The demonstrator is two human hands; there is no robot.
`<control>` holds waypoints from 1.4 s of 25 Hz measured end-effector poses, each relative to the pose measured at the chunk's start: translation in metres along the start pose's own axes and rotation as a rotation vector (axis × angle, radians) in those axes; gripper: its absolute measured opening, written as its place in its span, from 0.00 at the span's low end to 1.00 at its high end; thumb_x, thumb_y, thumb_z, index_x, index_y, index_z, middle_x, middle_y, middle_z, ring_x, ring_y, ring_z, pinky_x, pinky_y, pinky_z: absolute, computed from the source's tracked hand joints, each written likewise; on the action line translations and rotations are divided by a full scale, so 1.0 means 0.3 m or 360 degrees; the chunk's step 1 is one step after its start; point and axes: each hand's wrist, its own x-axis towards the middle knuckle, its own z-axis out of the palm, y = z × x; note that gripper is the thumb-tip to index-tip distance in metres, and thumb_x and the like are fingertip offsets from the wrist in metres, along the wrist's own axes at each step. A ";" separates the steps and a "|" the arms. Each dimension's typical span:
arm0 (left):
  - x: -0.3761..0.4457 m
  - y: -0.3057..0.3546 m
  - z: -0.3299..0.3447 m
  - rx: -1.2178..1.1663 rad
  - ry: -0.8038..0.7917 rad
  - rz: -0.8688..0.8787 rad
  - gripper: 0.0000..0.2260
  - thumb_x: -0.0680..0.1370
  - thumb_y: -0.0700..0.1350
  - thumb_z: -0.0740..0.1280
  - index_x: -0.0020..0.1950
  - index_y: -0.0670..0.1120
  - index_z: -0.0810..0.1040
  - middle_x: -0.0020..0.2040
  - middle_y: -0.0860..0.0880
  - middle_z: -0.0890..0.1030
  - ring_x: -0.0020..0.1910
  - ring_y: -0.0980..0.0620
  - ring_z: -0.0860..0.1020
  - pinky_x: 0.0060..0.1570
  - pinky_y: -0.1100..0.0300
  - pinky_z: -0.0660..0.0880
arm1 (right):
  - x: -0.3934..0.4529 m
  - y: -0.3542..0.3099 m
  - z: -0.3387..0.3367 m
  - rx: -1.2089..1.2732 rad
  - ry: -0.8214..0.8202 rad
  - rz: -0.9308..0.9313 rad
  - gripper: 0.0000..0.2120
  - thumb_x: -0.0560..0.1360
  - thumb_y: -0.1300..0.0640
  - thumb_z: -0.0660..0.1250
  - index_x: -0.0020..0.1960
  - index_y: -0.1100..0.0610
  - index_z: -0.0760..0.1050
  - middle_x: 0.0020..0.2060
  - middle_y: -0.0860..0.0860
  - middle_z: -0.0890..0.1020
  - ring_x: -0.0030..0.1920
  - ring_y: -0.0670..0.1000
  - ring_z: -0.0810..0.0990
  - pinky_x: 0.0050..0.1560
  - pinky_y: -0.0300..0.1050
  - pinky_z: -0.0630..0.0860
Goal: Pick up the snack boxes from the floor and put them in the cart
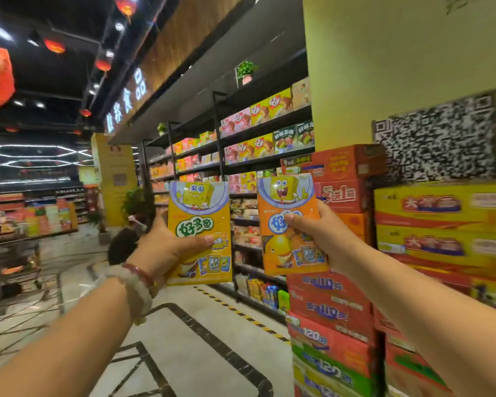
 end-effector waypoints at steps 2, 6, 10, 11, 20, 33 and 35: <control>0.021 0.014 0.201 -0.0088 -0.0181 0.0022 0.46 0.52 0.40 0.82 0.66 0.45 0.66 0.53 0.43 0.82 0.46 0.43 0.83 0.43 0.48 0.81 | -0.096 -0.074 -0.184 -0.0099 0.0154 -0.0038 0.20 0.72 0.56 0.72 0.61 0.51 0.71 0.46 0.56 0.85 0.41 0.57 0.85 0.36 0.53 0.81; 0.023 0.040 0.652 -0.0260 -0.0453 0.0069 0.47 0.53 0.41 0.82 0.68 0.44 0.64 0.57 0.42 0.80 0.48 0.44 0.82 0.43 0.50 0.81 | -0.343 -0.246 -0.566 -0.0338 0.0485 -0.0117 0.22 0.72 0.56 0.72 0.63 0.54 0.71 0.52 0.57 0.83 0.48 0.58 0.83 0.49 0.60 0.80; -0.019 0.074 1.136 -0.0365 -0.0739 0.0118 0.51 0.50 0.50 0.84 0.69 0.44 0.65 0.57 0.44 0.80 0.52 0.44 0.81 0.54 0.46 0.77 | -0.635 -0.433 -0.915 -0.0533 0.0794 -0.0124 0.18 0.72 0.56 0.72 0.60 0.52 0.71 0.51 0.55 0.84 0.46 0.56 0.85 0.40 0.51 0.82; -0.046 0.083 1.262 -0.0409 -0.0827 0.0128 0.51 0.50 0.50 0.84 0.69 0.44 0.65 0.58 0.43 0.80 0.52 0.44 0.81 0.54 0.46 0.77 | -0.711 -0.476 -0.990 -0.0587 0.0880 -0.0126 0.16 0.72 0.56 0.72 0.57 0.50 0.71 0.51 0.55 0.84 0.45 0.55 0.85 0.39 0.50 0.82; -0.315 0.213 2.289 -0.0616 -0.1569 0.0076 0.57 0.46 0.56 0.84 0.71 0.52 0.62 0.61 0.43 0.77 0.53 0.44 0.80 0.49 0.46 0.79 | -1.313 -0.744 -1.543 -0.0876 0.1686 -0.0142 0.37 0.64 0.52 0.78 0.69 0.54 0.67 0.55 0.55 0.82 0.50 0.53 0.83 0.50 0.54 0.81; -0.913 0.467 3.302 -0.1025 -0.2543 0.0162 0.49 0.51 0.48 0.83 0.67 0.48 0.65 0.53 0.45 0.82 0.49 0.44 0.82 0.51 0.42 0.78 | -2.030 -1.022 -1.919 -0.1127 0.2705 -0.0230 0.22 0.72 0.57 0.72 0.63 0.51 0.69 0.51 0.57 0.84 0.44 0.58 0.85 0.39 0.55 0.82; -1.046 0.479 3.411 -0.1049 -0.2680 0.0056 0.46 0.51 0.48 0.83 0.65 0.49 0.67 0.53 0.45 0.82 0.48 0.43 0.82 0.48 0.41 0.79 | -2.153 -1.045 -1.936 -0.1164 0.2829 -0.0240 0.25 0.69 0.55 0.73 0.63 0.52 0.70 0.52 0.57 0.83 0.46 0.59 0.85 0.43 0.58 0.82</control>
